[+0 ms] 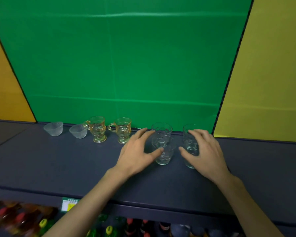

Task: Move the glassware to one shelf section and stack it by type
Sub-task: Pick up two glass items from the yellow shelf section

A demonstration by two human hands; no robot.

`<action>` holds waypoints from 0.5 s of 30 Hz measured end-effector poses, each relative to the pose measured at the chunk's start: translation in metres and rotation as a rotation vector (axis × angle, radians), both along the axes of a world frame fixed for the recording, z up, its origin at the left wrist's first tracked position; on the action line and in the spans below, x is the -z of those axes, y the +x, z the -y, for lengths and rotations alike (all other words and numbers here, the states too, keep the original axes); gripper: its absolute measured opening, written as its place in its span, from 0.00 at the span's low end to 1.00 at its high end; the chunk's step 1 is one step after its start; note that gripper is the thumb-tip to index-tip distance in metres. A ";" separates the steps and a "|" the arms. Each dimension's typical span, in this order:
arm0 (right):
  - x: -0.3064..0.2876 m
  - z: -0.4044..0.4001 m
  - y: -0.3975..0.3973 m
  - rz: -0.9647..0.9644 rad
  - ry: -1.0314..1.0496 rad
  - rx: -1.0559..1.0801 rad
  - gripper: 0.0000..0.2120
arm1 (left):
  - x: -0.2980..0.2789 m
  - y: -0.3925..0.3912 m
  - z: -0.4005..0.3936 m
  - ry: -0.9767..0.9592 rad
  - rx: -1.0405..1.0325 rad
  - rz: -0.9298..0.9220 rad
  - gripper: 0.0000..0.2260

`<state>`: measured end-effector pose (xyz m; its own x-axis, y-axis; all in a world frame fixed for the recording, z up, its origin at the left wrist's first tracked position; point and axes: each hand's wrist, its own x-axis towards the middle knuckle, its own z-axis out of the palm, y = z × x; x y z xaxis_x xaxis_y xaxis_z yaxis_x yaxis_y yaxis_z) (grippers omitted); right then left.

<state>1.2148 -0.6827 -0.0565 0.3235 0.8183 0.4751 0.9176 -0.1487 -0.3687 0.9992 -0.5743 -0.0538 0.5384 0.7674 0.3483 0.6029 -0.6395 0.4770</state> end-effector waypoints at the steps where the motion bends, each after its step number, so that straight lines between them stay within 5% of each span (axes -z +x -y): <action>1: -0.003 -0.004 -0.006 0.040 0.008 -0.027 0.31 | -0.006 -0.007 -0.001 0.066 -0.019 -0.061 0.34; 5: -0.014 -0.024 -0.045 0.081 0.028 -0.143 0.26 | -0.025 -0.043 -0.006 0.213 -0.122 -0.267 0.33; 15: -0.022 -0.082 -0.171 0.073 0.009 -0.414 0.24 | -0.030 -0.164 -0.021 0.231 -0.380 -0.394 0.29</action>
